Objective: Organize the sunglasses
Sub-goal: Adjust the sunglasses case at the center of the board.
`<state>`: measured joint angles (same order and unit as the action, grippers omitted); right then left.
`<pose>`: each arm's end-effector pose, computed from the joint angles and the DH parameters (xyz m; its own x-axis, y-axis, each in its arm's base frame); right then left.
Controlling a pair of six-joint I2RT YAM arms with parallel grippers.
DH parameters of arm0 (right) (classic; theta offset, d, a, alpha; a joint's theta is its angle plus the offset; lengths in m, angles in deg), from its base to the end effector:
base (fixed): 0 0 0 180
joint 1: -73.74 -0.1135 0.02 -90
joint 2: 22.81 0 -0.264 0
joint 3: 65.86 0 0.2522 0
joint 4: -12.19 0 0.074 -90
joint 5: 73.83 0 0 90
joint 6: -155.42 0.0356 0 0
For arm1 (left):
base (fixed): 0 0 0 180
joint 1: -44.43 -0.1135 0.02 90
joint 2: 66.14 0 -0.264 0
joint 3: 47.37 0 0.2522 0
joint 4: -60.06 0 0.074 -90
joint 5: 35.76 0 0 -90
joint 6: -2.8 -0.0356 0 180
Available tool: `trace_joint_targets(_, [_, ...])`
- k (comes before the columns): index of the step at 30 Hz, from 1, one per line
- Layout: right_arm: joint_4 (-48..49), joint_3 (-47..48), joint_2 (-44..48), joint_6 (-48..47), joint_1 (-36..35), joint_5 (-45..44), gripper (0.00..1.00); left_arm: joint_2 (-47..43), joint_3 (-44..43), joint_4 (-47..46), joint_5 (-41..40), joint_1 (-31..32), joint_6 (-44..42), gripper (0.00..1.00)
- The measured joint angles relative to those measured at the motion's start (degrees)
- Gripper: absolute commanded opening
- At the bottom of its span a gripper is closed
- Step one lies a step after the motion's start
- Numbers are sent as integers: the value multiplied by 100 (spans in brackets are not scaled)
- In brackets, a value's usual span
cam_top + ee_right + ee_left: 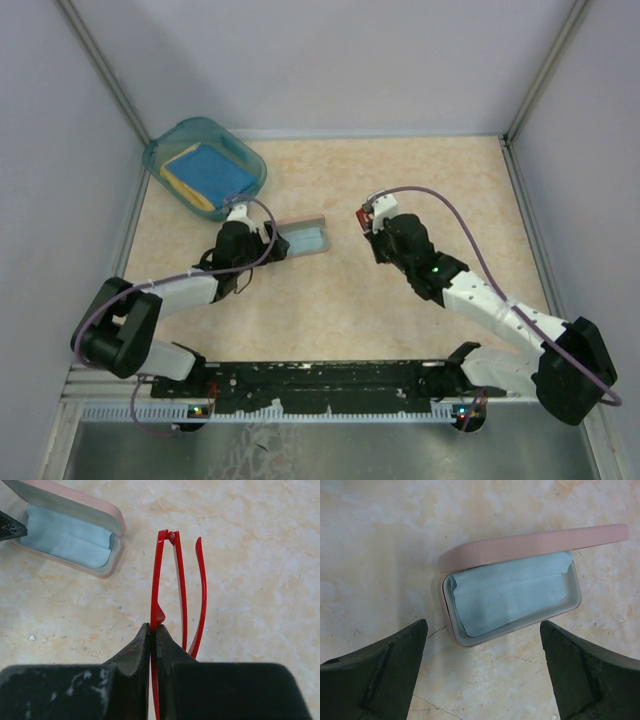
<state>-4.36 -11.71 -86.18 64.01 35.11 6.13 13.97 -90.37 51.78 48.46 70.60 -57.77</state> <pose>0.1983 0.1505 0.2617 -0.3274 -0.2927 -0.8984 -0.5003 0.8603 -0.0979 0.2454 -0.1166 0.1686 -0.5536 -0.2726 -0.7869 0.1006 0.9161 -0.3882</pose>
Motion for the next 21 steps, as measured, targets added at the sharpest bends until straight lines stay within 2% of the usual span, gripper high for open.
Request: trace_joint_targets(21, [26, 0, 76, 17, 103, 7, 0, 1034, -142, -970, 498, -133, -2, 100])
